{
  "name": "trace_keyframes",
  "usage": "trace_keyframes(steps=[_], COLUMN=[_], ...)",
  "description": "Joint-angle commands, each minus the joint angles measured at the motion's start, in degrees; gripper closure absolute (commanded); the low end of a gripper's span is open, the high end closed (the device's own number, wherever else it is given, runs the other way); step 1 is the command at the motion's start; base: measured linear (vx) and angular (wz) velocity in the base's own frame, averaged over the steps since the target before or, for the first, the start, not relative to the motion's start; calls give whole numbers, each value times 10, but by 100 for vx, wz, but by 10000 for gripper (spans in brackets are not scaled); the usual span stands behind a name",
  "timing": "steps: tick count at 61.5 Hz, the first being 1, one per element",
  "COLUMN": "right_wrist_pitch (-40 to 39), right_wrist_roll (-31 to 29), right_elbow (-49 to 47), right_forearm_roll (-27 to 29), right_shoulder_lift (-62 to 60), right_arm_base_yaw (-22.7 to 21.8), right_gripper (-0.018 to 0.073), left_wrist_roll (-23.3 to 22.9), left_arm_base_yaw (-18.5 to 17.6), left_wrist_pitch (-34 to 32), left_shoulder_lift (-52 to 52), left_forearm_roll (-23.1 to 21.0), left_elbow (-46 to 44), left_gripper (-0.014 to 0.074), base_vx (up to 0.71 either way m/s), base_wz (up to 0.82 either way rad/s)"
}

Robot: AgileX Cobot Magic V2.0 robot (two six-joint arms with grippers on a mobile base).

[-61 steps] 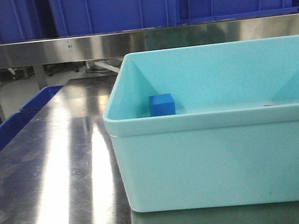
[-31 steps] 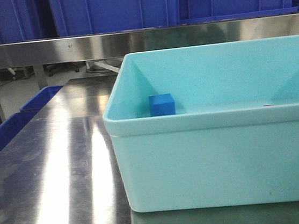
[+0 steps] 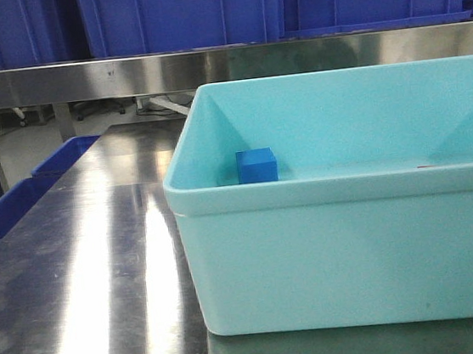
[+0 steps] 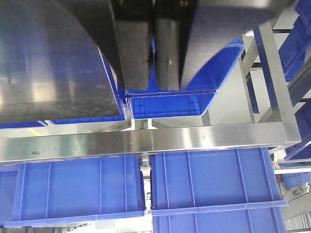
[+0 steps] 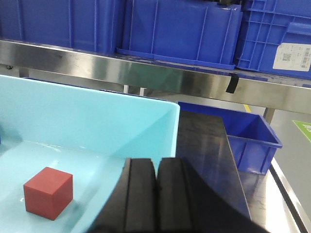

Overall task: Pick red cube and place on left shelf
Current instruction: 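Move the right gripper over the red cube inside the teal tub, then lower the open right gripper around the red cube and close it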

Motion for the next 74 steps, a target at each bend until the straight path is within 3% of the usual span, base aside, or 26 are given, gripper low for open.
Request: trace_keyframes(steps=[1, 32, 51, 61, 74], right_wrist_pitch=[-55, -73, -51, 55, 177], right_wrist_roll=[-4, -3, 11, 101, 106], right_elbow=[-14, -42, -273, -419, -547], right_forearm_roll=[1, 1, 2, 25, 31], right_shoulder_lift=[-10, 26, 344, 485, 599], right_arm_base_yaw=[-4, -4, -3, 4, 59], right_gripper=[508, 508, 508, 508, 447], left_wrist_roll=[-1, -1, -1, -1, -1], left_arm_base_yaw=[1, 1, 1, 1, 1], left_wrist_pitch=[-48, -48, -48, -48, -48], left_shoulder_lift=[3, 3, 3, 3, 3], left_forearm_roll=[-5, -5, -5, -5, -5], left_elbow=[13, 13, 13, 13, 13], left_gripper=[491, 491, 491, 491, 491], base_vx=[0, 0, -1, -2, 0], base_wz=[0, -3, 8, -10, 0])
